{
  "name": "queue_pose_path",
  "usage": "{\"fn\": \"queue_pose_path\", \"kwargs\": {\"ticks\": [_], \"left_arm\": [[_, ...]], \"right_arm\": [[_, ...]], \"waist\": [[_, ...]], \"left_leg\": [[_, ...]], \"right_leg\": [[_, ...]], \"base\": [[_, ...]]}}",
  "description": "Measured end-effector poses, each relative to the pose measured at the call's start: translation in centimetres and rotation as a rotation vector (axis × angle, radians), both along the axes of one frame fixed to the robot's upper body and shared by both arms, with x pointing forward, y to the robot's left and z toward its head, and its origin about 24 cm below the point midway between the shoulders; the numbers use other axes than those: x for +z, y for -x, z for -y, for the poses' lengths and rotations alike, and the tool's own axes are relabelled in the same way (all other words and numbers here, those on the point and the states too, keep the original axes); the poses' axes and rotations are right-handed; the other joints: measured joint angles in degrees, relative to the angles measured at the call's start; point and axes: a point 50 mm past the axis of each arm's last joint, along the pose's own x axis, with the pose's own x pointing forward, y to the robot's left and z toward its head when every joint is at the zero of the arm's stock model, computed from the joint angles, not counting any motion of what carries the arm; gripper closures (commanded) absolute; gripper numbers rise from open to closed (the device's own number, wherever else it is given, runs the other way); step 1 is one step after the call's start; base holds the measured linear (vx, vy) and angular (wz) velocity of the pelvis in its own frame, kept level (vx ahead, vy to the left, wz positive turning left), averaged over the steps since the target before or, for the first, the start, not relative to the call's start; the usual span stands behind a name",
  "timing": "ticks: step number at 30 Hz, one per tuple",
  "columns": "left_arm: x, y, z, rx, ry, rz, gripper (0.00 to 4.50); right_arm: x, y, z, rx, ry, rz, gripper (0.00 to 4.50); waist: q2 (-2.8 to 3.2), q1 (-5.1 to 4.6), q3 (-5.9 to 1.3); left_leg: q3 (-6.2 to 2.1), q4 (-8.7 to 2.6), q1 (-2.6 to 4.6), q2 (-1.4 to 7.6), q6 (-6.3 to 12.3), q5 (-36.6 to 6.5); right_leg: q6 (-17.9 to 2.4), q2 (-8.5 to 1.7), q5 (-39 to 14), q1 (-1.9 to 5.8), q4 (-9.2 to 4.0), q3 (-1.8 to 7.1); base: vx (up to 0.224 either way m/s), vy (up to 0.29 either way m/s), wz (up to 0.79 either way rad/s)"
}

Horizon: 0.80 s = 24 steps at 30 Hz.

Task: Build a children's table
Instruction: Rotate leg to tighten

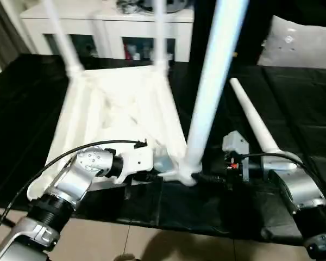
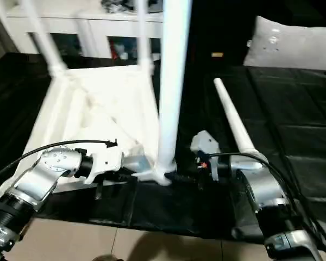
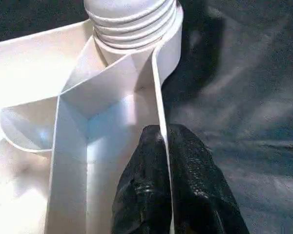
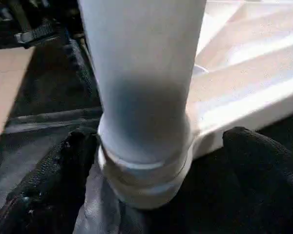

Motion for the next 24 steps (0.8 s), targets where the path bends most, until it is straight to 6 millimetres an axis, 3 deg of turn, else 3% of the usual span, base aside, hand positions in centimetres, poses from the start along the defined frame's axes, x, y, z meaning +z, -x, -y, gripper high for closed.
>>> {"fn": "queue_pose_path", "kwargs": {"ticks": [3, 4, 18, 24], "left_arm": [[0.0, 0.0, 0.0, -0.018, -0.005, -0.005, 4.5], [0.0, 0.0, 0.0, -0.02, -0.006, -0.006, 4.5], [0.0, 0.1, 0.0, -0.032, 0.0, -0.007, 4.5], [0.0, 0.1, 0.0, -0.03, 0.007, -0.011, 4.5]], "right_arm": [[-0.1, 0.0, -0.3, 0.019, -0.006, -0.011, 0.18], [-0.2, 0.0, -0.4, 0.022, -0.011, -0.014, 0.46], [-0.5, 0.0, -1.3, 0.062, -0.041, -0.047, 1.69], [-0.7, 0.2, -1.4, 0.056, -0.052, -0.054, 1.84]], "waist": [[-0.1, 0.13, 0.04], [-0.11, 0.13, 0.05], [-0.13, 0.17, 0.05], [-0.15, 0.19, 0.04]], "left_leg": [[0.01, 0.08, 0.06, 0.0, -0.02, -0.01], [0.02, 0.1, 0.07, 0.0, -0.04, -0.02], [0.03, 0.11, 0.11, 0.01, -0.04, -0.01], [0.04, 0.1, 0.11, 0.01, -0.04, -0.01]], "right_leg": [[0.01, -0.02, -0.01, 0.0, 0.19, 0.04], [0.02, -0.02, -0.02, -0.01, 0.24, 0.06], [0.05, -0.02, -0.04, -0.04, 0.34, 0.09], [0.06, -0.02, -0.05, -0.03, 0.34, 0.09]], "base": [[0.0, 0.0, 0.0], [0.0, 0.0, 0.0], [0.0, 0.0, 0.0], [0.0, 0.0, 0.0]]}}
